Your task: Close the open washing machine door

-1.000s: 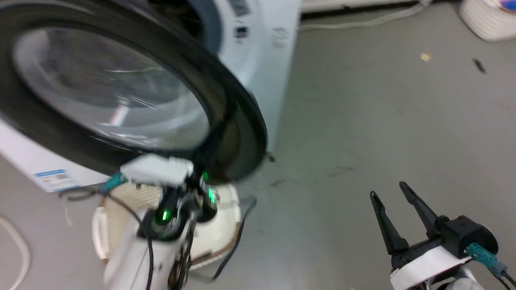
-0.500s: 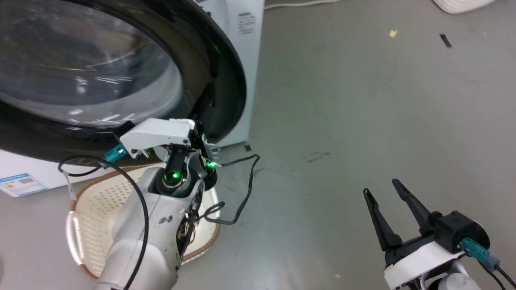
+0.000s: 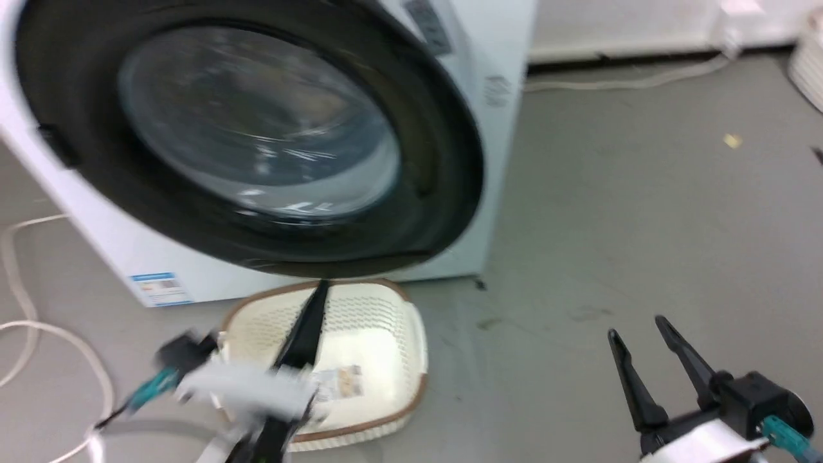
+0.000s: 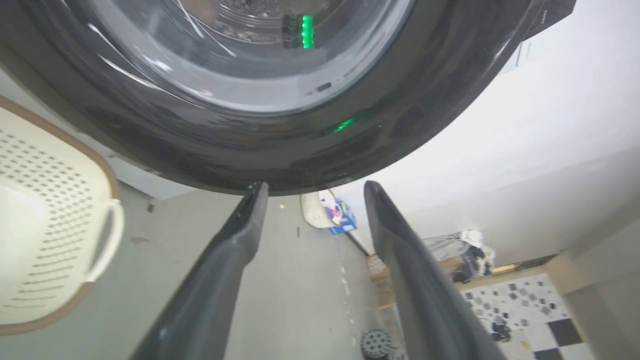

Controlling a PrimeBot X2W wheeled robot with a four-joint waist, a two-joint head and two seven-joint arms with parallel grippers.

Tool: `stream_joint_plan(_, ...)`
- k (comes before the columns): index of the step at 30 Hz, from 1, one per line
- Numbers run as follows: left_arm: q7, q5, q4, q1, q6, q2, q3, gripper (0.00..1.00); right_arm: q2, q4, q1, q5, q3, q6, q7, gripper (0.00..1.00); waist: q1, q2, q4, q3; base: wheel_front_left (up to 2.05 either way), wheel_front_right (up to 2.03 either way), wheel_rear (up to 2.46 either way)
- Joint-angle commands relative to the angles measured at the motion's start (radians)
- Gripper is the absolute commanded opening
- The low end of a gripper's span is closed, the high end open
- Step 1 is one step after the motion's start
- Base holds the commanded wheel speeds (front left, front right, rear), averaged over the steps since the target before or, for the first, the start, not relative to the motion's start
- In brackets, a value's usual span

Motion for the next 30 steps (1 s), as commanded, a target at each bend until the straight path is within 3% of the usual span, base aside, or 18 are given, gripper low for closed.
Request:
stream_joint_plan(1,-0.032,0.083,-0.017,0.055,-0.004,0.048,-0.002,1.00,-0.005,-0.009,0.023,-0.008,-0.010,0.001,-0.004,1.00,0.0002,-0.0001,0.084,-0.062,0.00,0.00,0.00)
stream_joint_plan(3,-0.043,0.140,-0.025,0.078,-0.004,0.068,-0.002,1.00,-0.005,-0.012,0.032,-0.010,-0.015,0.001,-0.003,1.00,0.0002,-0.0001,0.102,-0.069,0.00,0.00,0.00)
stream_joint_plan(4,-0.053,0.282,-0.043,0.112,-0.002,0.098,0.010,1.00,-0.007,-0.019,0.046,-0.013,-0.021,0.001,0.000,1.00,0.0002,-0.0001,0.135,-0.078,0.00,0.00,0.00)
stream_joint_plan(7,-0.054,0.561,-0.106,0.159,0.041,0.102,0.081,1.00,-0.007,-0.028,0.062,-0.017,-0.027,0.001,0.006,1.00,0.0002,-0.0001,0.174,-0.089,0.00,0.00,0.00)
stream_joint_plan(8,-0.054,0.561,-0.106,0.159,0.041,0.102,0.081,1.00,-0.007,-0.028,0.062,-0.017,-0.027,0.001,0.006,1.00,0.0002,-0.0001,0.174,-0.089,0.00,0.00,0.00)
stream_joint_plan(9,-0.054,0.720,-0.160,0.200,0.084,0.078,0.133,1.00,-0.003,-0.032,0.069,-0.019,-0.028,0.001,0.010,1.00,0.0002,-0.0001,0.190,-0.094,0.00,0.00,0.00)
stream_joint_plan(10,-0.054,0.793,-0.187,0.221,0.105,0.064,0.157,1.00,-0.001,-0.034,0.072,-0.020,-0.030,0.001,0.011,1.00,0.0002,-0.0001,0.199,-0.096,0.00,0.00,0.00)
stream_joint_plan(11,-0.054,0.793,-0.187,0.221,0.105,0.064,0.157,1.00,-0.001,-0.034,0.072,-0.020,-0.030,0.001,0.011,1.00,0.0002,-0.0001,0.199,-0.096,0.00,0.00,0.00)
stream_joint_plan(12,-0.054,0.929,-0.229,0.260,0.137,0.043,0.187,1.00,0.003,-0.037,0.079,-0.021,-0.032,0.001,0.013,1.00,0.0002,-0.0001,0.215,-0.100,0.00,0.00,0.00)
stream_joint_plan(14,-0.055,0.996,-0.243,0.276,0.155,0.037,0.195,1.00,0.005,-0.038,0.083,-0.020,-0.031,0.001,0.013,1.00,0.0002,-0.0001,0.222,-0.101,0.00,0.00,0.00)
stream_joint_plan(15,-0.055,1.112,-0.258,0.303,0.194,0.027,0.207,1.00,0.007,-0.040,0.091,-0.020,-0.027,0.001,0.014,1.00,0.0002,-0.0001,0.236,-0.101,0.00,0.00,0.00)
stream_joint_plan(19,-0.055,1.192,-0.276,0.336,0.216,-0.008,0.229,1.00,0.009,-0.041,0.100,-0.020,-0.023,0.001,0.014,1.00,0.0002,-0.0001,0.255,-0.101,0.00,0.00,0.00)
stream_joint_plan(21,-0.055,1.254,-0.282,0.361,0.208,-0.045,0.242,1.00,0.014,-0.044,0.110,-0.024,-0.024,0.001,0.011,1.00,0.0002,-0.0001,0.292,-0.097,0.00,0.00,0.00)
stream_joint_plan(25,-0.055,1.262,-0.279,0.366,0.191,-0.069,0.255,1.00,0.016,-0.054,0.108,-0.027,-0.024,0.001,0.008,1.00,0.0002,-0.0001,0.312,-0.091,0.00,0.00,0.00)
stream_joint_plan(26,-0.055,1.263,-0.277,0.364,0.177,-0.084,0.266,1.00,0.012,-0.060,0.104,-0.022,-0.015,0.001,0.007,0.32,0.0002,-0.0001,0.325,-0.082,0.00,0.00,0.00)
stream_joint_plan(27,-0.055,1.263,-0.277,0.364,0.177,-0.084,0.266,1.00,0.012,-0.060,0.104,-0.022,-0.015,0.001,0.007,0.32,0.0002,-0.0001,0.325,-0.082,0.00,0.00,0.00)
stream_joint_plan(28,-0.055,1.262,-0.277,0.360,0.170,-0.091,0.272,1.00,0.007,-0.066,0.100,-0.017,-0.009,0.001,0.007,0.00,0.0002,-0.0001,0.332,-0.073,0.00,0.00,0.00)
stream_joint_plan(30,-0.055,1.264,-0.277,0.349,0.156,-0.104,0.282,1.00,-0.008,-0.079,0.084,-0.008,0.004,0.001,0.005,0.00,0.0002,-0.0001,0.347,-0.053,0.00,0.00,0.00)
